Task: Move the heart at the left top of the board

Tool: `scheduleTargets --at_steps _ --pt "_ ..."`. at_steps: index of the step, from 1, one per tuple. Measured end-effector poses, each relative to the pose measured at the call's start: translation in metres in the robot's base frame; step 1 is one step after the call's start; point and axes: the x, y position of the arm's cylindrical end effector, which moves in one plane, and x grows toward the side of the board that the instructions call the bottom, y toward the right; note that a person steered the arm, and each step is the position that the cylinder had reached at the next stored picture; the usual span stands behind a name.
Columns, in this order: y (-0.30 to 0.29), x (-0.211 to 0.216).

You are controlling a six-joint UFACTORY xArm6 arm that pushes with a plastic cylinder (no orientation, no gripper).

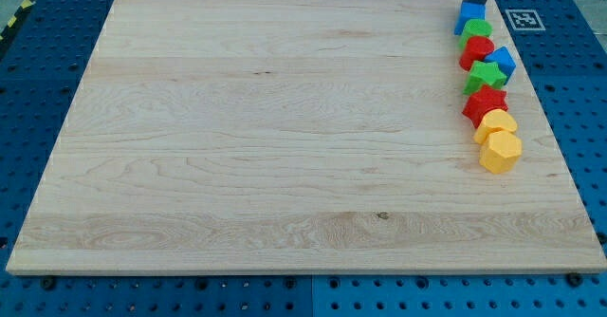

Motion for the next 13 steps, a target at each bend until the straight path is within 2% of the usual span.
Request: scheduleTargets --at_steps 1,2,3,4,5,7,8,10,11,13 --pt "-0.003 0.000" --pt "-0.016 -0.036" --pt "0.015 -0.036" --pt "0.073 0.012" --pt "0.092 0.075" --pt "0.080 0.238" --pt "0.026 0.250" --pt "-0.078 0.244" --pt "-0.085 0.237" --pt "-0.108 0.193"
